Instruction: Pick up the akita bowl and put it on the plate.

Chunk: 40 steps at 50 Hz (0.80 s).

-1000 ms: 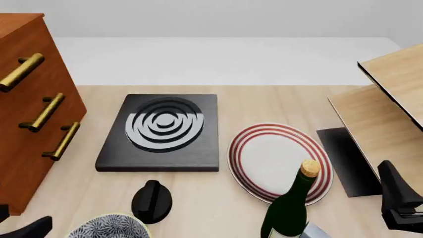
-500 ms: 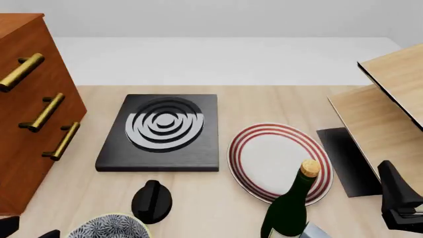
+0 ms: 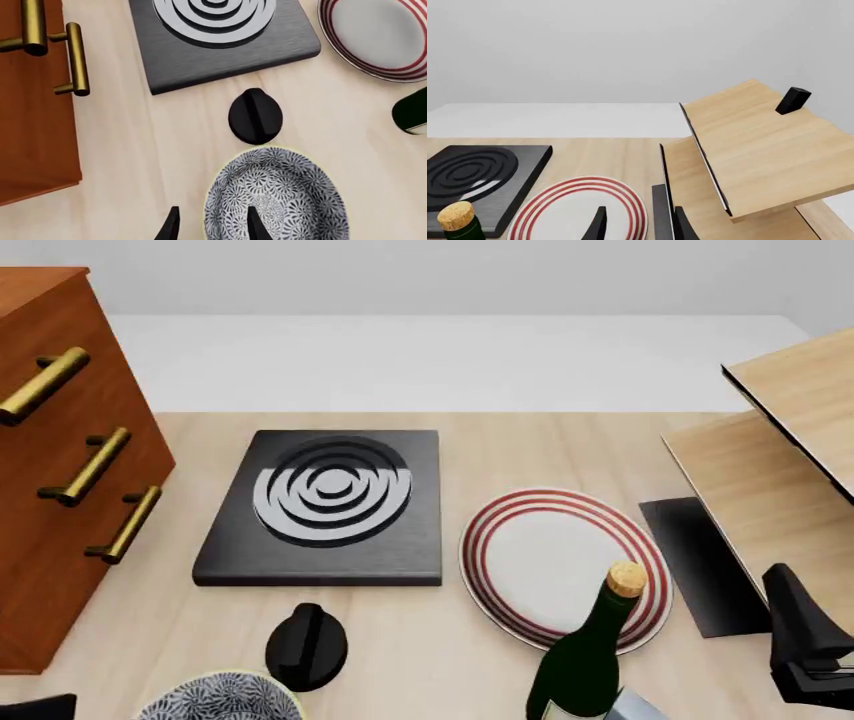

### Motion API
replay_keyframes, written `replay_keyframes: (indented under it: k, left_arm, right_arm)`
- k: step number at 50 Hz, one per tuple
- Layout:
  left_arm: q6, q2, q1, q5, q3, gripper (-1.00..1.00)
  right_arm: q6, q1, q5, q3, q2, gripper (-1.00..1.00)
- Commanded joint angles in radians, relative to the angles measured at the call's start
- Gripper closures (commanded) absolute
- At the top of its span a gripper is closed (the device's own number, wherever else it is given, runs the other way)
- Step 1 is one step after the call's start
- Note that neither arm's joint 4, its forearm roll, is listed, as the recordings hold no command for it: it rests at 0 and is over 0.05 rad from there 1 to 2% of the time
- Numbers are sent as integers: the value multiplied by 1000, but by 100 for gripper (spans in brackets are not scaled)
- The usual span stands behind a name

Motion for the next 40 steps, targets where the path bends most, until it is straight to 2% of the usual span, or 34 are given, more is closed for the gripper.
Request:
replay_keyframes:
  k: [1,40]
  left_arm:
    - [-13,19,-7,-50,58,-100]
    - [-58,124,-46,-229,228,-100]
  right_arm:
    - [0,0,0,0,0,-100]
    - [0,0,0,0,0,-100]
